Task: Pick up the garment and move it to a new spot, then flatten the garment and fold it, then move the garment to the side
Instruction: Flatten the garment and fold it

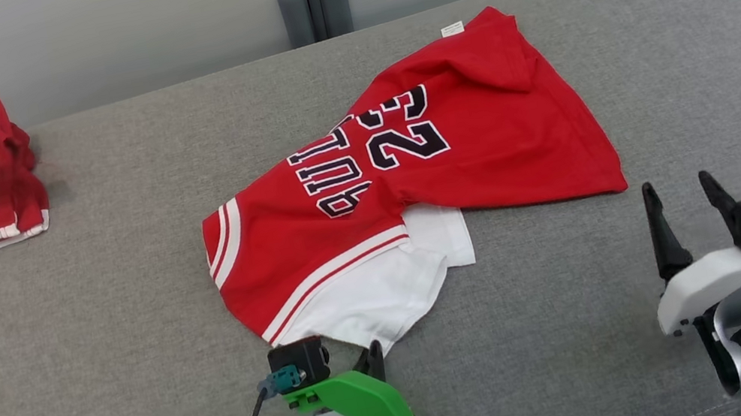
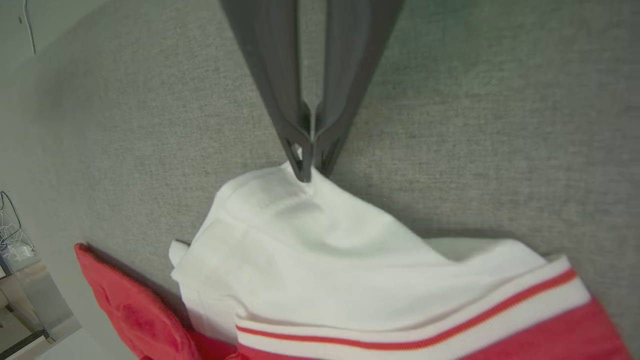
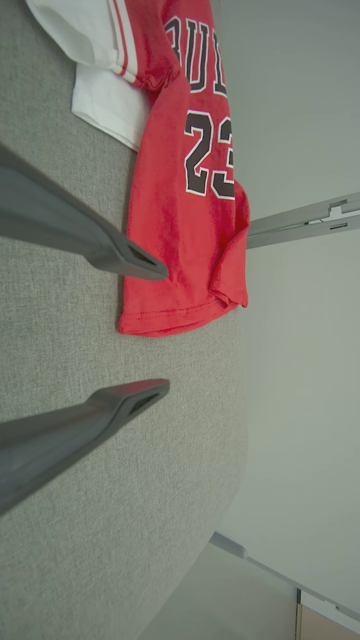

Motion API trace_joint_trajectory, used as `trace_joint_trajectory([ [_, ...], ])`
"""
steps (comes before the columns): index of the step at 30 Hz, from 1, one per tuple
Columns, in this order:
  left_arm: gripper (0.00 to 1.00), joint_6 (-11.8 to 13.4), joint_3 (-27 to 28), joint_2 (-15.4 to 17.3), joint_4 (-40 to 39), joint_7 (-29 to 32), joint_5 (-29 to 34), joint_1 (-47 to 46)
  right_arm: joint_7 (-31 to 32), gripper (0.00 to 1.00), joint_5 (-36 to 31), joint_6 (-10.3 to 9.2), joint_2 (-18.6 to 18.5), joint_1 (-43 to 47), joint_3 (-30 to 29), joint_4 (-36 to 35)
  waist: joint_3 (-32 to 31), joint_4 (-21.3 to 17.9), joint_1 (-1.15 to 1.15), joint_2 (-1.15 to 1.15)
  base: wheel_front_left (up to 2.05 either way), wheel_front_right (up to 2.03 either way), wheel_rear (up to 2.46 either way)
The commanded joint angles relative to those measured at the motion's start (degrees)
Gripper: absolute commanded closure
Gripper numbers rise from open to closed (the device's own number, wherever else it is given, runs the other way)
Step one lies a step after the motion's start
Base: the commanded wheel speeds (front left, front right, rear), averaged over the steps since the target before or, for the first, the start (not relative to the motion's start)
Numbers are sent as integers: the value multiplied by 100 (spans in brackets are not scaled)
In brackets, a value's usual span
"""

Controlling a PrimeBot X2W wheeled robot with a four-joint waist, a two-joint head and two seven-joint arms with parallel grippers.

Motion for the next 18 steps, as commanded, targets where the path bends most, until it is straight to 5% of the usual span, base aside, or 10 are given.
trace_joint_trajectory([
  [1, 100, -46, 41, 32, 11, -92, 38, -101, 89, 0, -127, -11, -8, -262, -144, 181, 62, 101, 0, 0, 0, 0, 0],
  [9, 100, -118, 186, 252, -458, -480, 169, -228, 883, 0, -871, -11, -25, -1317, -935, 1442, 225, 408, 0, 0, 0, 0, 0],
  [18, 100, 38, 187, 448, -1384, -562, 352, -281, 1329, 0, -1026, -11, -274, -2062, -946, 2743, 410, 635, 0, 0, 0, 0, 0],
])
